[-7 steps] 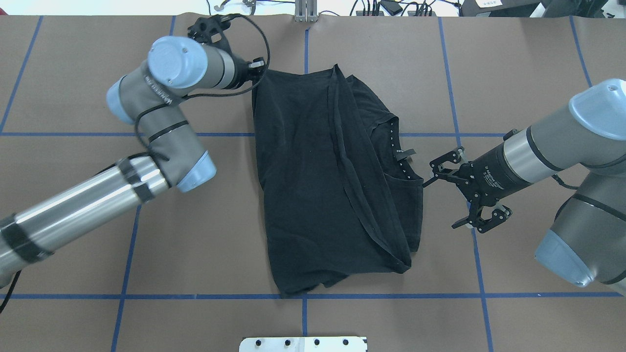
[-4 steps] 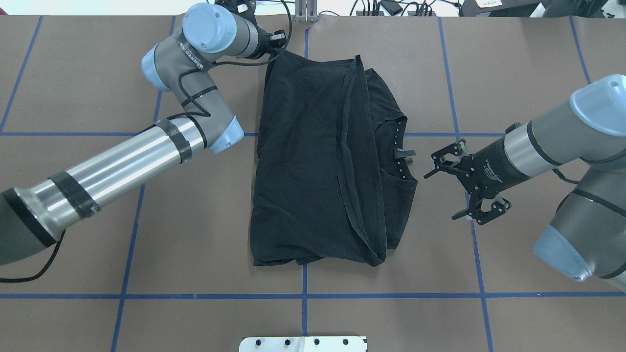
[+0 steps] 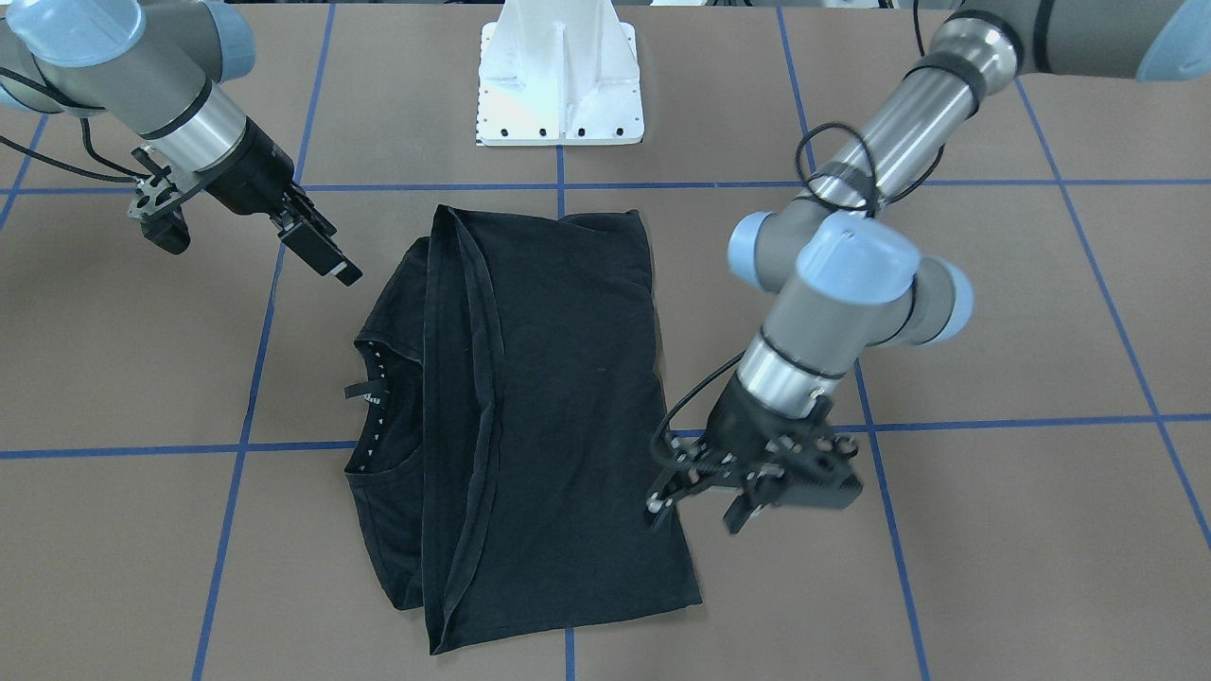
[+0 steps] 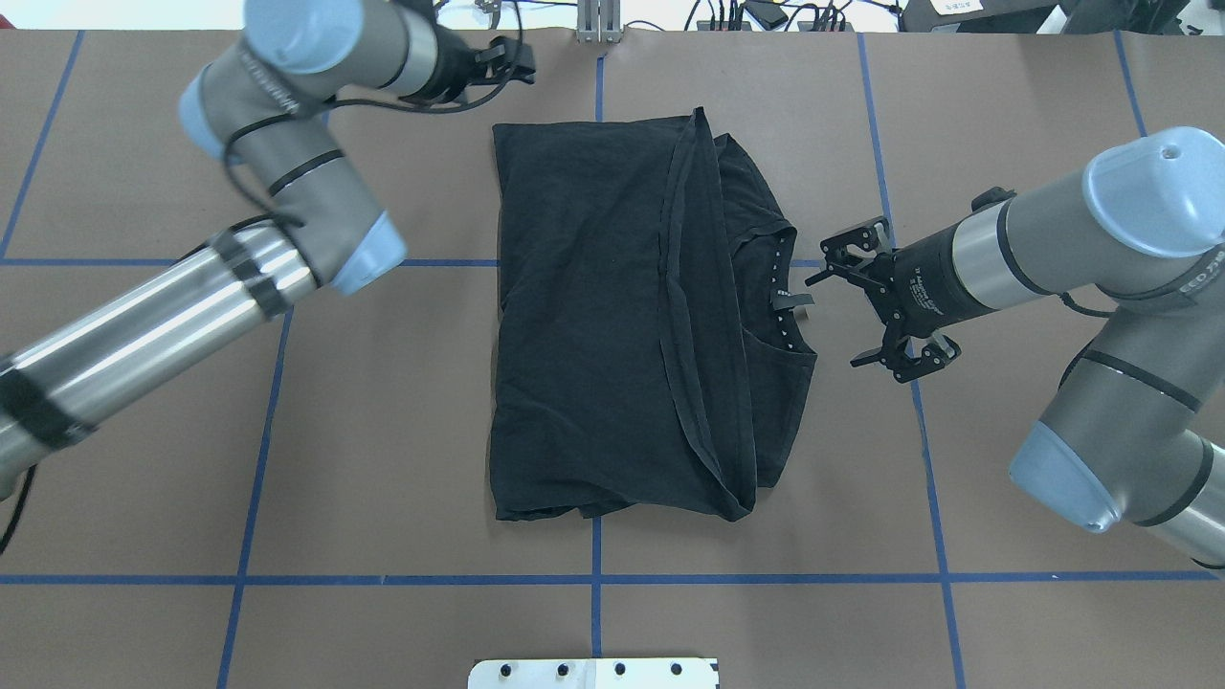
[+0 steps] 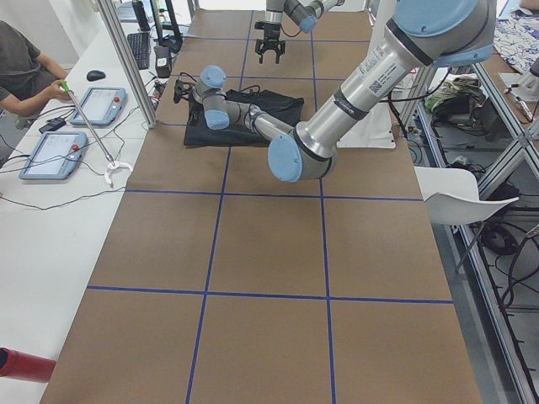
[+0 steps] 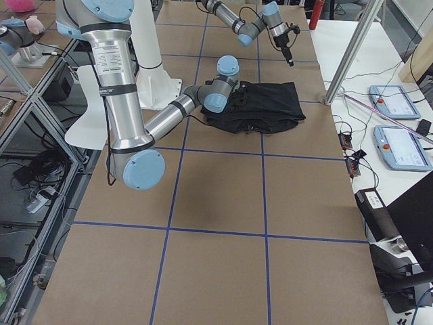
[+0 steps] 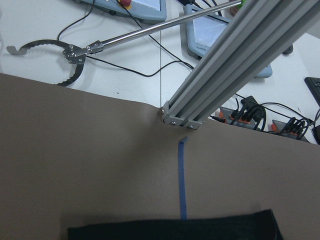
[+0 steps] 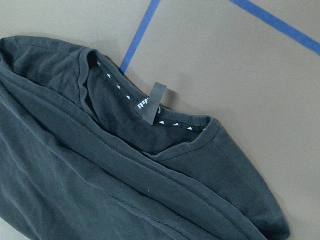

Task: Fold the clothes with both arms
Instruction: 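Release the shirt and raise the right gripper while the left arm withdraws, then lower the right gripper onto the shirt's folded side edge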

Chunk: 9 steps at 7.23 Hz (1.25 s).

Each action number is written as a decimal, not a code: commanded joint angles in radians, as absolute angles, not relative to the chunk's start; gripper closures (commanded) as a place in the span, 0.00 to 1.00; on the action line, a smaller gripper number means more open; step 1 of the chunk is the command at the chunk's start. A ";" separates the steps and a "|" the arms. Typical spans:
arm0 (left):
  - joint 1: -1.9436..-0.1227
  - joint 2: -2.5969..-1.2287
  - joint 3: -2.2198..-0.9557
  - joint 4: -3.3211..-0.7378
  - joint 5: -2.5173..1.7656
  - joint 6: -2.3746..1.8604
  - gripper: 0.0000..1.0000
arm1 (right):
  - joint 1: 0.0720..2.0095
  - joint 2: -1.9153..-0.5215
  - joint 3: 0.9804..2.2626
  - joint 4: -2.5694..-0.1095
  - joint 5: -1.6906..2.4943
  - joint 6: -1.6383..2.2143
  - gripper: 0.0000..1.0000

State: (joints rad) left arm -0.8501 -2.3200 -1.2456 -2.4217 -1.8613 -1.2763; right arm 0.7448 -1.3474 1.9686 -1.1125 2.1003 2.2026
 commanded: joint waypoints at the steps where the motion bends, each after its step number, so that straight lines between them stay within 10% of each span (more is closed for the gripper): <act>1: -0.848 -2.054 -1.560 -2.396 -1.917 -1.304 0.00 | 0.610 -1.324 1.983 -1.115 1.940 2.185 0.00; 4: -0.833 -1.811 -1.779 -2.398 -1.917 -1.305 0.00 | 0.474 -1.261 1.987 -1.270 1.893 1.717 0.18; 9: -0.827 -1.750 -1.789 -2.399 -1.916 -1.308 0.00 | 0.373 -1.111 1.930 -1.573 1.731 1.002 0.57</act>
State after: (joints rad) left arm -0.8279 -1.7610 -1.7880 -2.3980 -1.9165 -1.3080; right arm 0.3961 -1.1635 1.9354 -1.4746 1.7769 1.1062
